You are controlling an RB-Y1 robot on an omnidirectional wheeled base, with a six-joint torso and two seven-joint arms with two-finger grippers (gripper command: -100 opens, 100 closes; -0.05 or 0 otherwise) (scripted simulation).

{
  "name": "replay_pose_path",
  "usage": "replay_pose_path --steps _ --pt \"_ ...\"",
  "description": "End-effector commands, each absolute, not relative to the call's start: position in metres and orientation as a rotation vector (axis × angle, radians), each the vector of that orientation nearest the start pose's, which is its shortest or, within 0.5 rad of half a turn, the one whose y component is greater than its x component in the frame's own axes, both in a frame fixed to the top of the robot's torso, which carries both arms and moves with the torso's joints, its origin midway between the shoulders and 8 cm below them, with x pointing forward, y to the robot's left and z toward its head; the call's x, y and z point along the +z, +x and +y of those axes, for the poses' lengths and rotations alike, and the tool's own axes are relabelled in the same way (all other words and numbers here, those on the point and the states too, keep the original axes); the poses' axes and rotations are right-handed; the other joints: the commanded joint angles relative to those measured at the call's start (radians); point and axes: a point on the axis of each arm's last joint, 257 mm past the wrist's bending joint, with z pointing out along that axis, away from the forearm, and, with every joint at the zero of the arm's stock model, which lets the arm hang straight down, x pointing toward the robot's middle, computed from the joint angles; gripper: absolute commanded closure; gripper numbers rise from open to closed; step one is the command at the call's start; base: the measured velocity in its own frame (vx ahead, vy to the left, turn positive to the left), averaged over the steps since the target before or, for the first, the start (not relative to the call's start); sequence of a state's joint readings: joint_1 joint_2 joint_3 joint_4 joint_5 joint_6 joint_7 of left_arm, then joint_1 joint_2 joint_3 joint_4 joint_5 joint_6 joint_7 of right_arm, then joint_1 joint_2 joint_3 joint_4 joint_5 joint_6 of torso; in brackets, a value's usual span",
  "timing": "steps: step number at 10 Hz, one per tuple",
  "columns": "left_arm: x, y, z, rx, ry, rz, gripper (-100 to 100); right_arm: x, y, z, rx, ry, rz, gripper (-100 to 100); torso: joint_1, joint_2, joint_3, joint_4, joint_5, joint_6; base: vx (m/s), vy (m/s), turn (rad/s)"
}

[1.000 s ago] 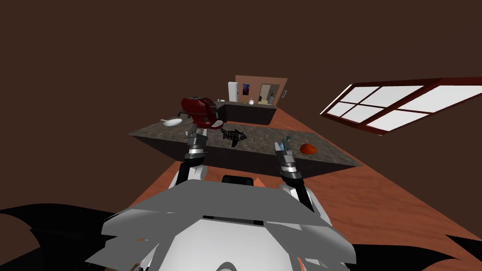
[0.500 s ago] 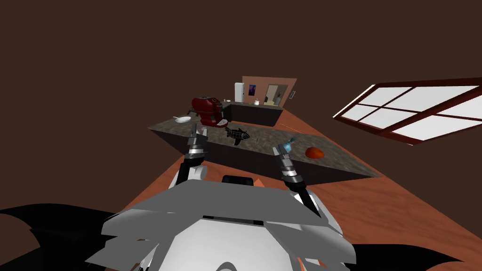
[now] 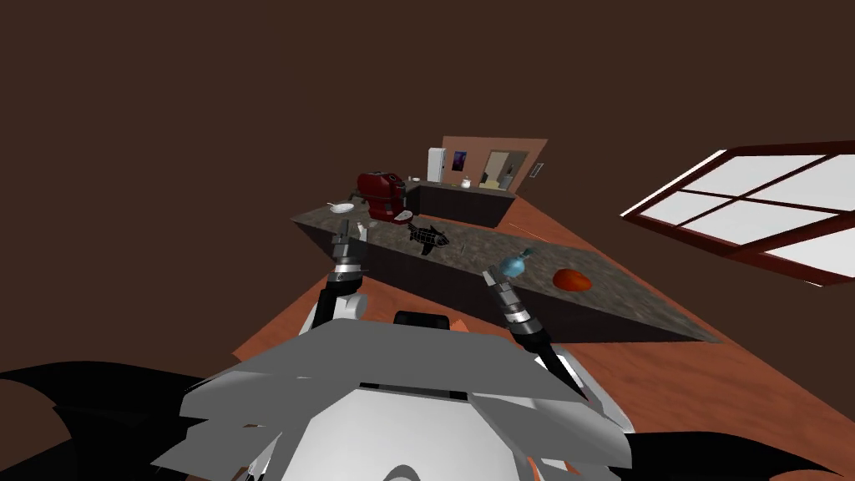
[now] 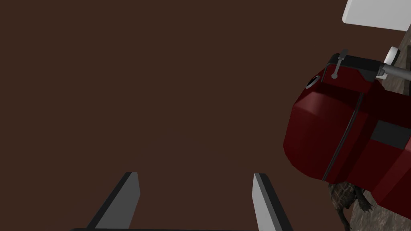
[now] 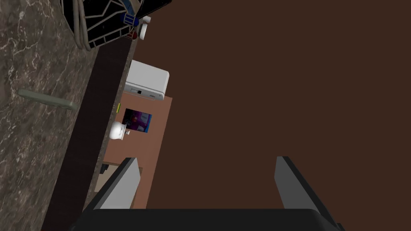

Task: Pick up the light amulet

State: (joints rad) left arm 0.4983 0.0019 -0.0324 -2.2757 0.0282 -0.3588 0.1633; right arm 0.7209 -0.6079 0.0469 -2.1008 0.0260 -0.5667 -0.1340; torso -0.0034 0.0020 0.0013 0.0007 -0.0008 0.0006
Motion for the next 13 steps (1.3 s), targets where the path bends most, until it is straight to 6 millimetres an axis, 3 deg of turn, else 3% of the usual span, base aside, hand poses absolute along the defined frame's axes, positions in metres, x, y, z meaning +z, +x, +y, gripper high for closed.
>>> replay_pose_path --steps 1,3,4,5,6,7,8,10,11,12,13 --pt "-0.006 0.368 0.275 -1.466 -0.866 0.643 0 -0.158 0.313 -0.269 1.264 0.569 1.428 -100 0.000 0.000 0.000 0.000 0.000 0.000 -0.042 -0.022 0.257" --pt "-0.006 0.368 0.275 -1.466 -0.866 0.643 0 -0.160 0.312 -0.268 1.260 0.541 1.461 -100 0.000 -0.001 0.000 0.000 0.000 0.000 -0.029 -0.014 0.061" --pt "-0.006 0.368 0.275 -1.466 -0.867 0.643 0 -0.179 0.303 -0.276 1.237 0.554 1.528 -100 0.001 -0.002 -0.001 0.000 0.000 0.000 -0.032 -0.006 0.271" --pt "-0.006 0.368 0.275 -1.467 -0.866 0.643 0 -0.180 0.302 -0.276 1.234 0.535 1.550 -100 0.001 -0.001 -0.001 0.000 0.000 -0.001 -0.034 -0.016 0.142" --pt "-0.006 0.368 0.275 -1.466 -0.866 0.643 0 -0.200 0.292 -0.285 1.209 0.554 1.611 -100 0.001 -0.001 -0.001 0.000 0.000 0.000 -0.045 -0.010 0.288" --pt "-0.006 0.368 0.275 -1.467 -0.866 0.643 0 -0.201 0.291 -0.285 1.204 0.527 1.641 -100 0.001 -0.001 -0.001 0.000 0.000 -0.001 -0.037 -0.016 0.154" --pt "-0.006 0.368 0.275 -1.466 -0.866 0.643 0 -0.219 0.279 -0.295 1.175 0.549 1.702 -100 0.001 -0.001 -0.001 0.000 0.000 0.000 -0.040 -0.007 0.286" --pt "-0.006 0.368 0.275 -1.466 -0.867 0.643 0 -0.220 0.279 -0.296 1.169 0.519 1.735 -100 0.001 -0.002 -0.001 0.000 0.000 0.000 -0.021 -0.011 0.056" --pt "-0.006 0.368 0.275 -1.466 -0.867 0.643 0 -0.239 0.265 -0.308 1.135 0.534 1.803 -100 0.001 -0.002 -0.001 0.000 0.000 0.001 -0.021 0.000 0.326" --pt "-0.006 0.368 0.275 -1.467 -0.866 0.643 0 -0.239 0.265 -0.309 1.130 0.511 1.827 -100 0.001 -0.003 -0.002 -0.001 0.000 -0.001 -0.020 -0.011 0.155" --pt "-0.006 0.368 0.275 -1.466 -0.867 0.643 0 -0.256 0.251 -0.322 1.093 0.529 1.892 -100 0.001 -0.003 -0.002 -0.001 0.000 0.000 -0.021 -0.009 0.273"
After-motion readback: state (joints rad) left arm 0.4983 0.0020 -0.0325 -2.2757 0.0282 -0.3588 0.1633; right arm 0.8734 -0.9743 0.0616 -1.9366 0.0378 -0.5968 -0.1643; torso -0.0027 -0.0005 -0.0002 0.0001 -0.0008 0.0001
